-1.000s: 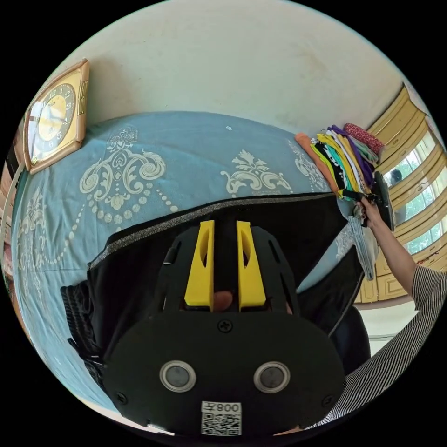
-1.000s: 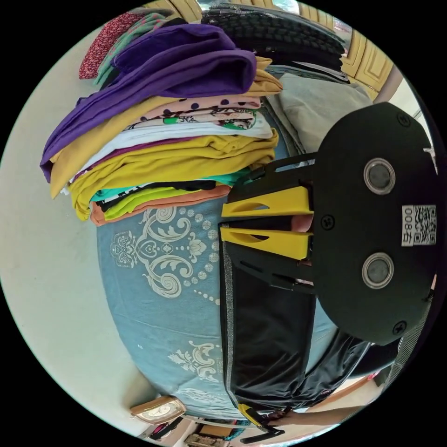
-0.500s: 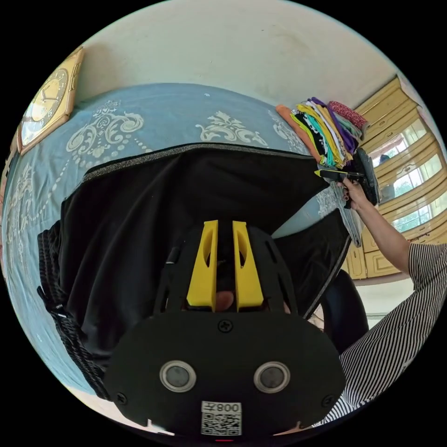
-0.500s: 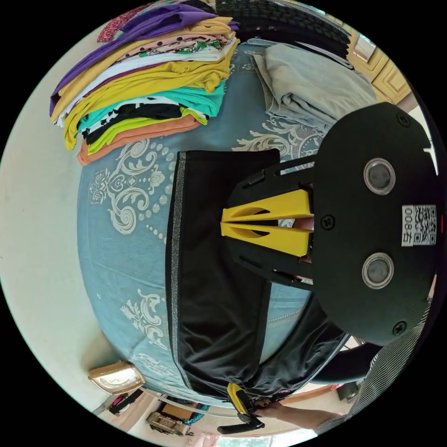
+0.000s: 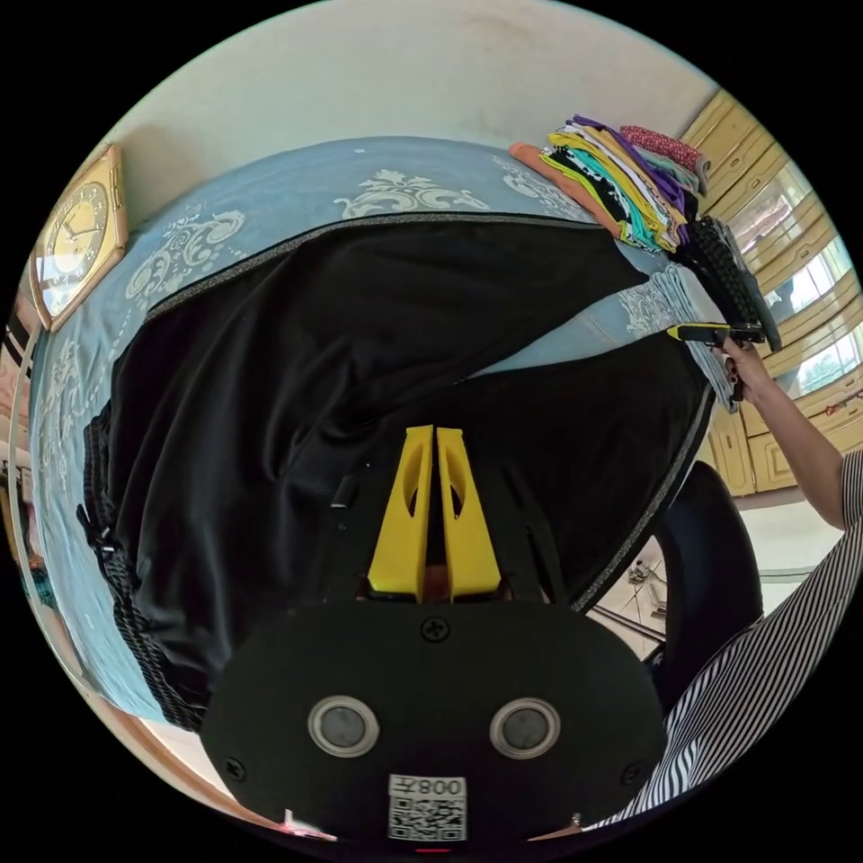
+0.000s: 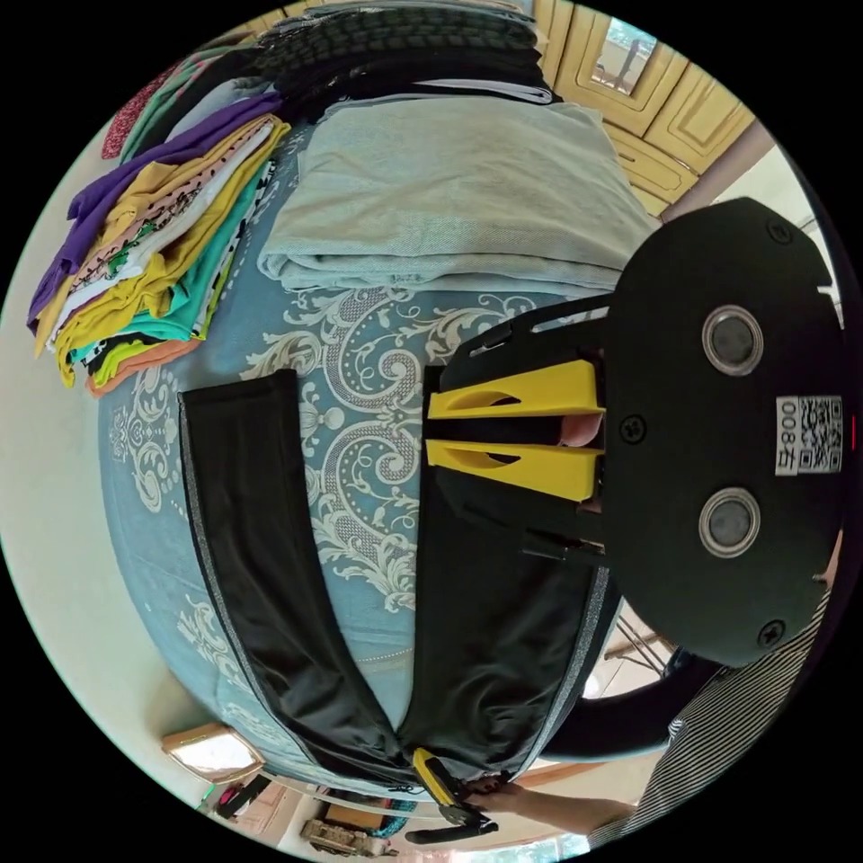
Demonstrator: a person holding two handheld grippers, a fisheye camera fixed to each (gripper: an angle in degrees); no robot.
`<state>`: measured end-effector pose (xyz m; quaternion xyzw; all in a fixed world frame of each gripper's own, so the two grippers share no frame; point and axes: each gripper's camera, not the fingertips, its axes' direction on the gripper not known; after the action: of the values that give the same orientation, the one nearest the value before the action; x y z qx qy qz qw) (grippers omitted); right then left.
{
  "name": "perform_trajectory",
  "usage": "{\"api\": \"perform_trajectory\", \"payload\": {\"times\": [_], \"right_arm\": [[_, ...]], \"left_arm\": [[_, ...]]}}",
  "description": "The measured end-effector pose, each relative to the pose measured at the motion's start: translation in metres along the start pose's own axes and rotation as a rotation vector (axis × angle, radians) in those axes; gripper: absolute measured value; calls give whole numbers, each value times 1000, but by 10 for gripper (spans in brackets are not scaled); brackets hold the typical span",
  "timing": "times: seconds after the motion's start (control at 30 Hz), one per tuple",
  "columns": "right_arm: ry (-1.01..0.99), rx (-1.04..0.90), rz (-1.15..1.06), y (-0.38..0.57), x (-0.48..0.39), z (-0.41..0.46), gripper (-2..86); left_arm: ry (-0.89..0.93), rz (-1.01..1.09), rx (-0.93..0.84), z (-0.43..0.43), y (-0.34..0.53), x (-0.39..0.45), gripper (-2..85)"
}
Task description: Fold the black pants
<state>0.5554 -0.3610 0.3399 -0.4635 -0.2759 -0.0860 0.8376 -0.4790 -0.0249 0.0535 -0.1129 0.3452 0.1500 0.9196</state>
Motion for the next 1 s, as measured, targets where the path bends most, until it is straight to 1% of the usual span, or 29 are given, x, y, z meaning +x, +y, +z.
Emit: {"api": "perform_trajectory", "payload": {"times": [0.03,0.07,0.13,0.2,0.23,0.3,0.37,0.4,0.47,0.5,0.53,0.57,0.6,0.67,0.73,0.77,0.87,0.93,1.0], "right_arm": [[50,12,30,-3,2,5,22],[51,-8,33,-6,3,12,10],[19,2,38,-10,4,12,4],[26,45,24,-12,-4,5,3],[30,83,8,-14,-14,0,5],[-26,142,-49,-25,-39,-5,12],[-96,193,-203,-49,-95,-3,28],[-116,200,-242,-56,-112,-2,36],[-210,205,-414,-90,-182,9,59],[-224,204,-449,-98,-199,13,63],[-240,200,-528,-116,-235,21,69],[-237,203,-598,-132,-271,29,75],[-233,202,-628,-140,-288,34,78],[-232,196,-752,-167,-352,49,84],[-215,182,-820,-183,-392,63,86],[-206,176,-847,-192,-413,74,86],[-162,110,-883,-211,-451,107,82],[-129,88,-879,-216,-461,126,74],[-147,103,-882,-218,-461,130,53]], "left_arm": [[1,-2,-15,0,1,0,22],[12,-9,-41,-2,5,-2,24],[42,-26,15,-23,14,-5,31],[76,-66,126,-62,30,-20,49],[66,-83,153,-72,34,-26,55],[-11,-192,221,-108,50,-63,78],[-80,-281,250,-130,62,-98,88],[-110,-340,259,-142,69,-124,91],[-133,-393,254,-156,75,-159,92],[-154,-428,238,-163,76,-181,93],[-159,-440,235,-166,77,-190,94],[-157,-466,222,-170,78,-208,95],[-151,-495,211,-172,79,-224,96],[-138,-506,182,-173,80,-241,96],[-135,-506,122,-170,81,-253,94],[-104,-493,87,-166,83,-259,91],[-81,-476,99,-178,93,-263,75],[-88,-457,128,-193,103,-263,63],[-114,-458,251,-228,120,-261,31]]}}
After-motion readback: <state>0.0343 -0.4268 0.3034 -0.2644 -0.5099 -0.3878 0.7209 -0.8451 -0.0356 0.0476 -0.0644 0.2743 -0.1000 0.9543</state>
